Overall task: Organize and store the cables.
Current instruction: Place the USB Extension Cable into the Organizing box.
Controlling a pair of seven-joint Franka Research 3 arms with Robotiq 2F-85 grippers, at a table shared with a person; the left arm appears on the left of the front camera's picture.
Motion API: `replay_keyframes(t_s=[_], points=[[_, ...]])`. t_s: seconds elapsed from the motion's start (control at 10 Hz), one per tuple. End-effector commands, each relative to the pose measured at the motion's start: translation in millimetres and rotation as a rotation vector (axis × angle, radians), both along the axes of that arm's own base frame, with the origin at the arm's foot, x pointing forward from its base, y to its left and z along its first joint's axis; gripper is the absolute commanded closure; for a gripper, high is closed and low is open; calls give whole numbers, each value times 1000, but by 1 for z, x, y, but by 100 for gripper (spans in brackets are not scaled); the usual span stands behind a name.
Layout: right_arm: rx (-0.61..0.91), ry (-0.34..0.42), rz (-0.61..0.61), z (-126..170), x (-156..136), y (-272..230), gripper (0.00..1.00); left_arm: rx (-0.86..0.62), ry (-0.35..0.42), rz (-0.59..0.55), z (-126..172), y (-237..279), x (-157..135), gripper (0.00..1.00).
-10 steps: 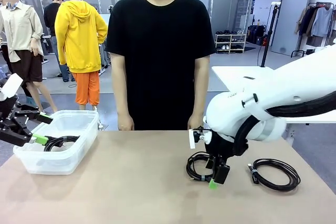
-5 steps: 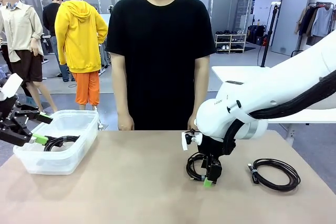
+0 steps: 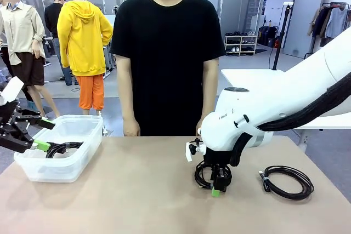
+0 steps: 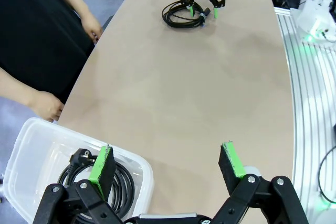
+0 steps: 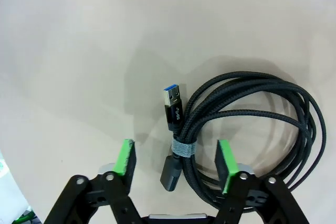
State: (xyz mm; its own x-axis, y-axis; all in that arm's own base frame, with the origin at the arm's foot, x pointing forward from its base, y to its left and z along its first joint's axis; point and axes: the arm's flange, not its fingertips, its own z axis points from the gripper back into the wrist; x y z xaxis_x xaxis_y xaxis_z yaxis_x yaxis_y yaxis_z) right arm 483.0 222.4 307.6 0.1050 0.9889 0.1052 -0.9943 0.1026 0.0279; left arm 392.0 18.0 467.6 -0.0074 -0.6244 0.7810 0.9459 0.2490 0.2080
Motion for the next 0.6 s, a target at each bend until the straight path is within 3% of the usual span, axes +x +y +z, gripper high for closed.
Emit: replay_keyframes(t_s=[0.0, 0.5], points=[[-48, -49, -41, -4, -2, 10, 100, 3, 16, 5, 3, 0, 3, 0], [-51, -60, -23, 3, -5, 14, 100, 3, 16, 5, 3, 0, 3, 0]])
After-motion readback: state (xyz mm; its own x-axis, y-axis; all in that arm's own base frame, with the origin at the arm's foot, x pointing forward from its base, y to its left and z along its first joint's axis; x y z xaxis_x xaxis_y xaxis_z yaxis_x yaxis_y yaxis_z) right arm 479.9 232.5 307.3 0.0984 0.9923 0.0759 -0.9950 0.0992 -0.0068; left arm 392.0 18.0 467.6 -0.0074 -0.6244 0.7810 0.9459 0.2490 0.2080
